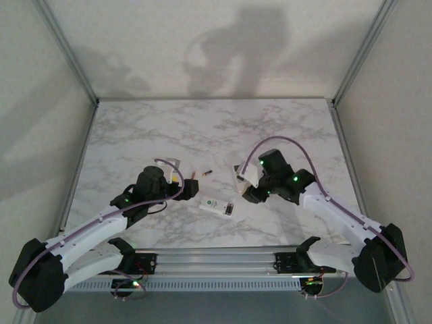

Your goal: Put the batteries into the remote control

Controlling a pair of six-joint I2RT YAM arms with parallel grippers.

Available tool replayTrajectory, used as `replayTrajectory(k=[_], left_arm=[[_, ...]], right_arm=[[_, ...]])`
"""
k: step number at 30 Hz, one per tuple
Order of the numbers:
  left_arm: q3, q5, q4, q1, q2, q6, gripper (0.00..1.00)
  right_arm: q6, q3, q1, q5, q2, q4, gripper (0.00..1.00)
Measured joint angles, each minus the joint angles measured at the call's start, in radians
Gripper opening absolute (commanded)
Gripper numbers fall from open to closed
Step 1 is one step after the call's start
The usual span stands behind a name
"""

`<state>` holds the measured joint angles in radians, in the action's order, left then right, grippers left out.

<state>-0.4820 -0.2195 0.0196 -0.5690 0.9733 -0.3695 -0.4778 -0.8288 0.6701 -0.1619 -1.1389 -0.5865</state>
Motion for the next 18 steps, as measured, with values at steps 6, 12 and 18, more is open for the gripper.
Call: replayTrajectory(k=[6,12,18], left_arm=[[0.0,0.0,0.005,0.0,-0.012,0.0,0.99],[0.008,0.008,0.006,0.0,-0.032,0.0,0.99],[0.009,0.012,0.006,0.0,-0.033,0.0,0.99]], right_arm=[[-0.002,0.023,0.145,0.034,-0.097,0.004,0.49],[-0.009,0.024,0.191,0.066,-0.212,0.05,0.49],[0.011,0.01,0.199,0.077,-0.315,0.116,0.5]])
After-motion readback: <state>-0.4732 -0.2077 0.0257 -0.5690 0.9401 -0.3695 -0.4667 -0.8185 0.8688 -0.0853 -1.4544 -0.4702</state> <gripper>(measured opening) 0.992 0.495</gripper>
